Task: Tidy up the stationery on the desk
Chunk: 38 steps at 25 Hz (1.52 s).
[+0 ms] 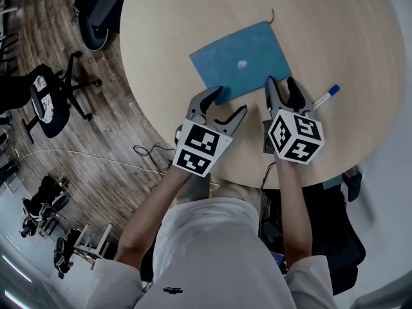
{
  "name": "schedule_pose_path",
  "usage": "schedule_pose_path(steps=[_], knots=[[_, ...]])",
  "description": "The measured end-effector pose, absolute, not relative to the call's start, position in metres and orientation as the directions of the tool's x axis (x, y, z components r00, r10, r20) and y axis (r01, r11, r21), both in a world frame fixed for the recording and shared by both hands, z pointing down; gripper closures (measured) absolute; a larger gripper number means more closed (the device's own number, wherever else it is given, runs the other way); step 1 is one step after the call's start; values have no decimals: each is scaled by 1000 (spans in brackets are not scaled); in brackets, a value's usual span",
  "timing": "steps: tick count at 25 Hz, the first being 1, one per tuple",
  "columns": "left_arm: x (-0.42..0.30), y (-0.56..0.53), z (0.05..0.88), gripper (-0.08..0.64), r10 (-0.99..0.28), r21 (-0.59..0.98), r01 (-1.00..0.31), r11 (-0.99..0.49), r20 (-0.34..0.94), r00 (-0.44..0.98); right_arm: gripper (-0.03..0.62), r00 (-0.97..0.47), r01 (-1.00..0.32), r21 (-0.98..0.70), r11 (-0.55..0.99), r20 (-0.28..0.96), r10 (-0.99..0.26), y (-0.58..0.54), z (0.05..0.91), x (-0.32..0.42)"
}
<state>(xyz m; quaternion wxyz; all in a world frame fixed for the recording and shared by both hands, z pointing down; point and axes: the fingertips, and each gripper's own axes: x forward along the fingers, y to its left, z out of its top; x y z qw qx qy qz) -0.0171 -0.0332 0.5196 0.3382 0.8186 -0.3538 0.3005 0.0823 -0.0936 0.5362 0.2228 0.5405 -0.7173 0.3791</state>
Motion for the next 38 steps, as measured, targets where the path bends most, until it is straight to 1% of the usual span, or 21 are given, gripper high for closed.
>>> schedule_pose_path(steps=[5,10,17,20,23,26,30,35,38], knots=[[-43,-71,514,284,-398,305,-793,-528,736,548,372,-344,-928,-362,94,728,-593,-78,530,78],[-54,-108,507,281,-416,178,-768,-616,754,508,373,-375,-911,-404,85,722,-581,-66,525,62],[-52,-128,523,276,-368,102,-702,-705,793,485,373,-400,-899,-430,89,719,-569,-62,528,49],[-58,-128,537,273,-314,112,-680,-725,825,470,373,-392,-901,-426,80,722,-570,-64,528,47],[-65,-133,546,267,-290,120,-676,-727,838,462,372,-389,-900,-432,63,727,-566,-67,531,46],[-67,-134,549,265,-265,185,-694,-696,832,487,373,-395,-884,-467,20,723,-566,-69,534,48],[-67,-134,548,267,-266,217,-702,-678,819,509,373,-355,-893,-450,-23,734,-579,-76,536,61],[-66,-133,549,267,-260,207,-704,-679,830,494,373,-372,-882,-470,-32,737,-565,-83,542,63],[-66,-129,549,267,-263,207,-708,-676,829,494,373,-365,-884,-464,-55,759,-540,-85,544,62]])
